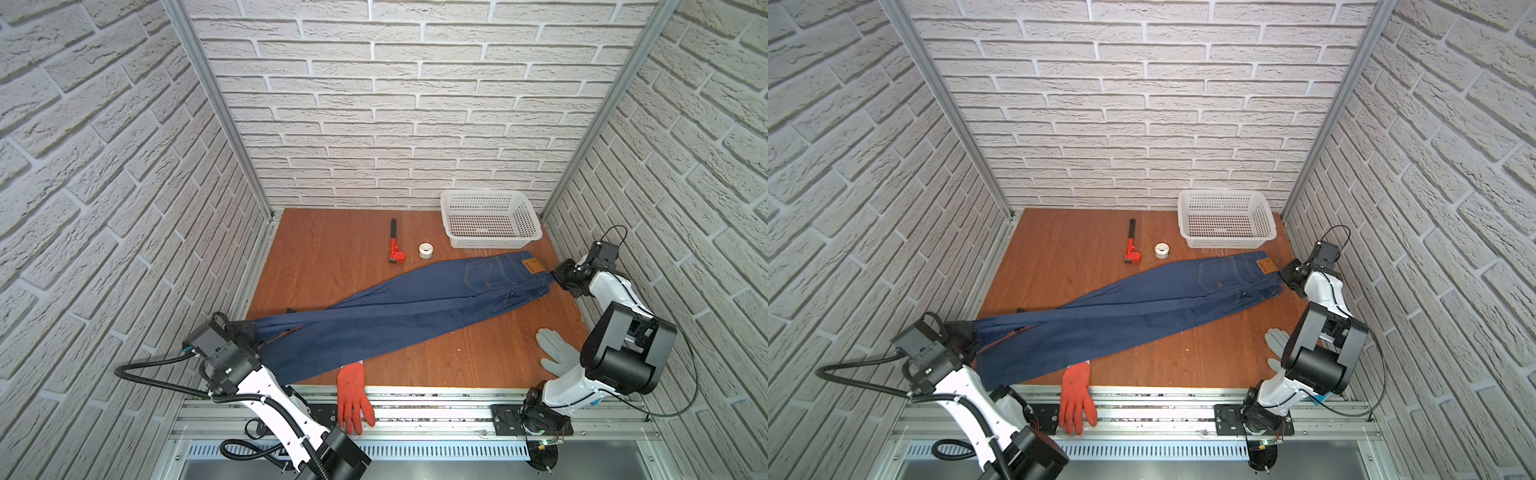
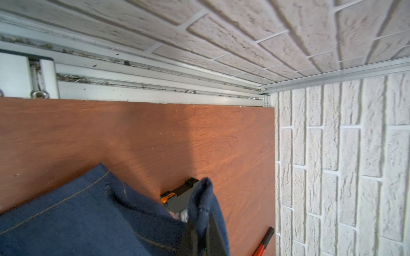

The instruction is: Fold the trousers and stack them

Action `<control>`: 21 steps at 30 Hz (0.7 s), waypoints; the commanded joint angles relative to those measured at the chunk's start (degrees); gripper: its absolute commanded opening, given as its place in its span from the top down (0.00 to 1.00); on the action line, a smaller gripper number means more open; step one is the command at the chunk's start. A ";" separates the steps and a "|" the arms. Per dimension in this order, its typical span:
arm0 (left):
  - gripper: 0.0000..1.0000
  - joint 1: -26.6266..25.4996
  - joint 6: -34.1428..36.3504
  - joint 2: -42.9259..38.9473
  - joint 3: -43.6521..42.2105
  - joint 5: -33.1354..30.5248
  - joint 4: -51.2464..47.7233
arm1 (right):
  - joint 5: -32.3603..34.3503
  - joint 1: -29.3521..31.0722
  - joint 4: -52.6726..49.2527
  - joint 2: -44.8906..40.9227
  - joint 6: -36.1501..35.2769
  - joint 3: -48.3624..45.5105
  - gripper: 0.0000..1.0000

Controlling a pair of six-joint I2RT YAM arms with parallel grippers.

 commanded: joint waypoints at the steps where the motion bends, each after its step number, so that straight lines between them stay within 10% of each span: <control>1: 1.00 1.12 -0.60 0.46 2.49 0.26 1.97 | -2.07 -0.20 2.01 -0.75 1.62 3.32 0.95; 21: 1.00 1.89 -9.07 16.80 14.63 4.41 21.88 | -12.17 10.80 8.61 11.91 9.66 27.78 0.95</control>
